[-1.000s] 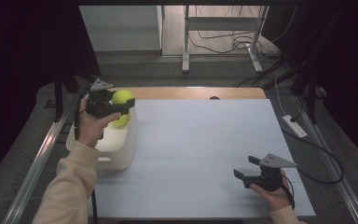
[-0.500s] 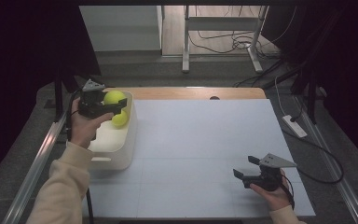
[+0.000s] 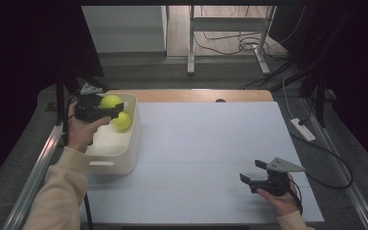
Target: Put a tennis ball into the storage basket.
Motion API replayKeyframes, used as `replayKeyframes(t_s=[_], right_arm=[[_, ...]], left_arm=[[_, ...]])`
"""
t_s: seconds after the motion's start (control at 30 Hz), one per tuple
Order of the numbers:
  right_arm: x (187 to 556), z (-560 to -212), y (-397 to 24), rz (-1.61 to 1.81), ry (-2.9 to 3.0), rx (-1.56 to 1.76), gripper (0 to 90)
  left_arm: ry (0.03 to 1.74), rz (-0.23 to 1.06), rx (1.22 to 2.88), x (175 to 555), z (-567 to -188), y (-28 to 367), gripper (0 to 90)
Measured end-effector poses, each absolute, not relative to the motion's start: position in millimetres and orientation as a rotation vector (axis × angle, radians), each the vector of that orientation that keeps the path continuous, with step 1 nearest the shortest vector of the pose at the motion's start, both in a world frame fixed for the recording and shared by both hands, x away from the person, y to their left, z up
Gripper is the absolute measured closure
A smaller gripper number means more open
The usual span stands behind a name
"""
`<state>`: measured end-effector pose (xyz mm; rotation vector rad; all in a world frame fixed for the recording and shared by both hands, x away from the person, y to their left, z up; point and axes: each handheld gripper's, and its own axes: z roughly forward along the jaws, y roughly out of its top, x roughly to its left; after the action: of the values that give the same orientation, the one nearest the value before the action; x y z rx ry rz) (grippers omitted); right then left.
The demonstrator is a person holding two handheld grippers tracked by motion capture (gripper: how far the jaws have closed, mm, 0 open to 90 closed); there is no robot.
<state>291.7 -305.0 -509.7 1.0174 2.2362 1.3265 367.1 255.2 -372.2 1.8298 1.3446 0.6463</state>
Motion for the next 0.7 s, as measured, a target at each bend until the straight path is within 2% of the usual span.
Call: replayKeyframes(t_s=[0.7], right_arm=[[292.0,-510.0,-303.5,1.324,2.24,1.016,14.4]], left_arm=[[1.457,0.646,1.862,376.2,-386.1,277.4,26.9]])
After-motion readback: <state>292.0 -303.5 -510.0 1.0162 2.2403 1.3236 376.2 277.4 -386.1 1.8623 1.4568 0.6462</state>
